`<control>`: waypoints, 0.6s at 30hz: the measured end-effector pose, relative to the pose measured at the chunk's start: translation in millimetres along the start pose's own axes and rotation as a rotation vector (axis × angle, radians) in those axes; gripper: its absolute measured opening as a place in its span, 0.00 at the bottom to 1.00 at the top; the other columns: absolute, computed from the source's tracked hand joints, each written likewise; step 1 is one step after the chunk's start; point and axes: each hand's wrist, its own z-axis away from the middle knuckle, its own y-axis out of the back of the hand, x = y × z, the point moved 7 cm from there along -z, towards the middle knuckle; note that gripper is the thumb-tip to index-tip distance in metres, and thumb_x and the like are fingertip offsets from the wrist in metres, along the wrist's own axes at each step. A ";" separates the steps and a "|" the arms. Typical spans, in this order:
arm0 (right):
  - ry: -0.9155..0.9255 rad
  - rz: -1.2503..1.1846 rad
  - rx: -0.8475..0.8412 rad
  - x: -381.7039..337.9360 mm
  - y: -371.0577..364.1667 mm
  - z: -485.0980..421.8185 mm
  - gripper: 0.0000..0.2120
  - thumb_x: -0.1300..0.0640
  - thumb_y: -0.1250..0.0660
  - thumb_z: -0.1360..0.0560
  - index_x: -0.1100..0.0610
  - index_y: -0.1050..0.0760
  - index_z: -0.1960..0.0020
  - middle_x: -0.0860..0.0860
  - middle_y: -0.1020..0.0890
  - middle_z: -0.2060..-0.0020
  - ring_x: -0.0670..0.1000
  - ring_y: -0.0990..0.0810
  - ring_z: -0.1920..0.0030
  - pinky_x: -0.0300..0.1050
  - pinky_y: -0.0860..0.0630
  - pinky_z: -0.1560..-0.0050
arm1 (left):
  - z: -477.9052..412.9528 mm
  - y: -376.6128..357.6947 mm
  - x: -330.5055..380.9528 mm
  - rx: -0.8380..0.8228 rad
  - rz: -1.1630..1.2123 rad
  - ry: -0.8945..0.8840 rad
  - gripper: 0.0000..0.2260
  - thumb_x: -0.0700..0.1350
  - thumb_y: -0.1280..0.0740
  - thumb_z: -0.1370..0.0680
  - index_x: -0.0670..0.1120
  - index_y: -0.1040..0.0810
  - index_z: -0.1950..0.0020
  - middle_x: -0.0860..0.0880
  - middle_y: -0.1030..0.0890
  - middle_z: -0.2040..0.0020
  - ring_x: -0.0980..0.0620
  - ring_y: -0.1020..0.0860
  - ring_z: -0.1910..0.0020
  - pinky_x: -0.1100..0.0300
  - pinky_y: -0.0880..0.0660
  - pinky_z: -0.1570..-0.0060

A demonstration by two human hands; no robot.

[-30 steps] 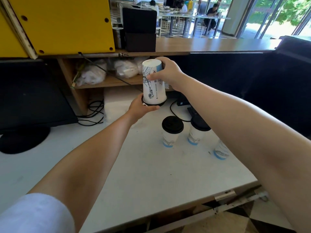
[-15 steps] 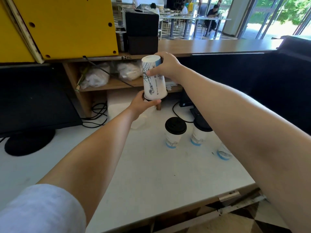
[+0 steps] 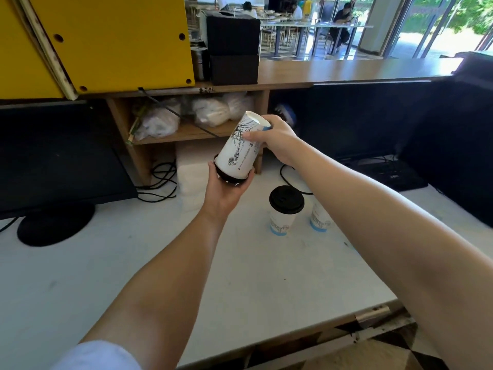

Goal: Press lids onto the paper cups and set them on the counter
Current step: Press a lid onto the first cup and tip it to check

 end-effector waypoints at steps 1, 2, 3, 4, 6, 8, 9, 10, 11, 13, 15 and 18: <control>-0.007 -0.012 -0.008 3.6 2.4 1.2 0.18 0.59 0.24 0.34 0.61 0.25 0.48 0.56 0.18 0.51 0.53 0.18 0.50 0.52 0.22 0.43 | -1.6 0.3 4.1 0.015 -0.064 0.004 0.22 0.60 0.43 0.21 0.44 0.25 0.40 0.41 0.23 0.40 0.41 0.25 0.42 0.43 0.33 0.34; -0.017 -0.023 -0.016 8.2 5.0 2.3 0.13 0.63 0.26 0.31 0.59 0.27 0.50 0.54 0.19 0.53 0.51 0.19 0.52 0.49 0.22 0.43 | -3.3 1.7 8.9 0.033 -0.140 -0.002 0.22 0.60 0.44 0.21 0.45 0.26 0.38 0.42 0.23 0.40 0.42 0.25 0.42 0.44 0.31 0.35; -0.036 -0.030 -0.019 14.4 7.8 3.2 0.15 0.63 0.27 0.30 0.57 0.28 0.48 0.53 0.20 0.52 0.49 0.20 0.51 0.47 0.23 0.43 | -4.1 3.4 14.0 0.052 -0.213 -0.010 0.23 0.61 0.45 0.21 0.46 0.27 0.36 0.43 0.23 0.39 0.43 0.24 0.42 0.45 0.29 0.38; -0.058 -0.026 -0.029 21.1 10.0 4.4 0.20 0.61 0.26 0.31 0.57 0.30 0.43 0.52 0.20 0.50 0.49 0.20 0.49 0.47 0.23 0.41 | -5.9 6.3 18.7 0.072 -0.269 -0.020 0.24 0.62 0.45 0.22 0.47 0.28 0.34 0.44 0.23 0.37 0.44 0.24 0.41 0.46 0.27 0.41; -0.102 0.016 -0.049 34.1 12.0 5.4 0.36 0.53 0.22 0.38 0.56 0.34 0.34 0.52 0.21 0.44 0.51 0.20 0.44 0.49 0.24 0.38 | -7.7 12.3 26.7 0.110 -0.355 -0.041 0.26 0.63 0.45 0.22 0.48 0.29 0.33 0.44 0.23 0.35 0.45 0.25 0.38 0.48 0.25 0.46; -0.139 0.047 -0.073 46.2 12.7 6.8 0.41 0.49 0.20 0.42 0.54 0.35 0.34 0.52 0.20 0.42 0.51 0.20 0.43 0.50 0.23 0.39 | -5.3 15.6 33.5 0.140 -0.433 -0.057 0.23 0.62 0.44 0.23 0.48 0.27 0.37 0.45 0.23 0.37 0.46 0.23 0.41 0.50 0.24 0.48; -0.150 0.051 -0.088 50.6 12.1 7.6 0.38 0.50 0.21 0.40 0.54 0.34 0.35 0.52 0.20 0.43 0.51 0.19 0.44 0.50 0.23 0.40 | -4.3 17.3 36.4 0.151 -0.464 -0.061 0.22 0.62 0.43 0.23 0.48 0.26 0.39 0.45 0.22 0.38 0.46 0.23 0.43 0.50 0.24 0.49; -0.155 0.061 -0.099 53.9 11.1 9.2 0.34 0.52 0.21 0.37 0.54 0.33 0.37 0.53 0.20 0.43 0.51 0.19 0.44 0.50 0.23 0.40 | -3.7 19.1 38.9 0.158 -0.491 -0.064 0.21 0.62 0.42 0.23 0.48 0.26 0.40 0.44 0.22 0.38 0.46 0.22 0.43 0.50 0.24 0.49; -0.170 0.066 -0.103 58.2 10.9 9.3 0.31 0.54 0.22 0.36 0.55 0.33 0.38 0.54 0.20 0.43 0.52 0.19 0.44 0.50 0.23 0.40 | -2.7 20.9 41.6 0.168 -0.523 -0.063 0.20 0.61 0.41 0.23 0.48 0.25 0.41 0.45 0.22 0.39 0.46 0.22 0.43 0.50 0.23 0.50; -0.201 0.060 -0.106 65.0 9.8 10.8 0.33 0.56 0.22 0.35 0.58 0.34 0.36 0.55 0.21 0.41 0.52 0.20 0.43 0.48 0.23 0.40 | -0.6 25.4 47.3 0.186 -0.565 -0.067 0.18 0.60 0.39 0.23 0.47 0.24 0.44 0.45 0.21 0.41 0.46 0.22 0.43 0.49 0.23 0.51; -0.218 0.048 -0.113 71.6 7.8 10.6 0.37 0.58 0.22 0.35 0.61 0.36 0.32 0.55 0.23 0.40 0.52 0.21 0.43 0.45 0.22 0.44 | 1.7 27.3 52.8 0.189 -0.597 -0.071 0.16 0.58 0.39 0.23 0.47 0.23 0.46 0.45 0.21 0.42 0.46 0.23 0.43 0.48 0.23 0.50; -0.220 0.031 -0.141 76.5 1.9 13.3 0.37 0.60 0.23 0.34 0.61 0.38 0.31 0.55 0.24 0.39 0.50 0.21 0.44 0.39 0.22 0.50 | 4.1 26.4 56.6 0.182 -0.680 -0.066 0.17 0.58 0.43 0.21 0.48 0.24 0.44 0.45 0.21 0.42 0.45 0.23 0.42 0.48 0.24 0.48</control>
